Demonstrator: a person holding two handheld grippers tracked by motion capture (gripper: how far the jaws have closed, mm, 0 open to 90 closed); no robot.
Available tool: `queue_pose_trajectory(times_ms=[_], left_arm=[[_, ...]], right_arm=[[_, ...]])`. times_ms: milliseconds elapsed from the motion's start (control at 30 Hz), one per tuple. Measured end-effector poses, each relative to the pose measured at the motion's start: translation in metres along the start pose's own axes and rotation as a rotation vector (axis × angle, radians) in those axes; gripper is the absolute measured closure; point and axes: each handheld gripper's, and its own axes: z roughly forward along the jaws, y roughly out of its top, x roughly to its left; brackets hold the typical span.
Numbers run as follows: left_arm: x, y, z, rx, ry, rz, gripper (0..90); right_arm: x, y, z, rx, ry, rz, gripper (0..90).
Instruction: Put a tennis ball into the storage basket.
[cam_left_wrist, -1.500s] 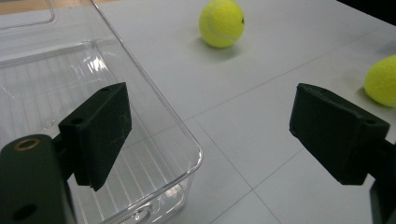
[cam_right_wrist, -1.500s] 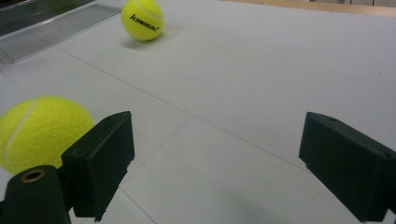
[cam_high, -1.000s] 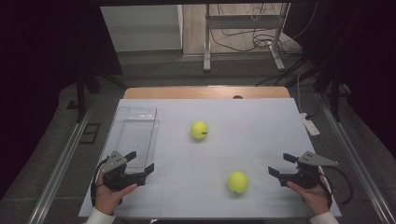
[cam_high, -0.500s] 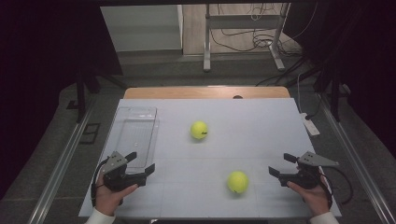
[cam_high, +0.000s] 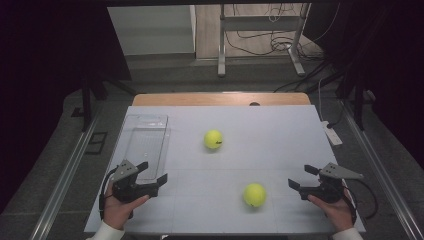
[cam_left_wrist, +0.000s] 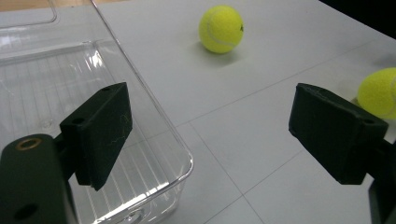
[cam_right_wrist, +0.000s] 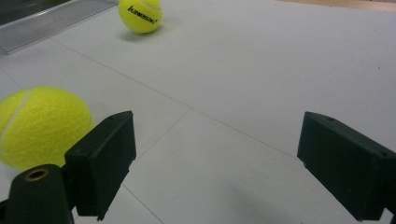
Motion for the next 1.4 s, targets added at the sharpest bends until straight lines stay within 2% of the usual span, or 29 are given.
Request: queue_pose_trajectory(times_ms=[400, 1067, 1400], left_arm=[[-0.001, 0.007, -0.003, 0.001, 0.016, -0.012, 14.8], [-0.006, 0.023, 0.007, 0.027, -0.023, -0.004, 14.1], [-0.010, 0.030, 0.013, 0.030, -0.020, 0.011, 14.3]], right_arm=[[0.000, 0.001, 0.002, -0.002, 0.004, 0.000, 12.2], [0.000, 0.000, 0.003, 0.004, 0.002, 0.000, 12.3], [-0.001, -0.001, 0.002, 0.003, -0.003, 0.001, 12.4]])
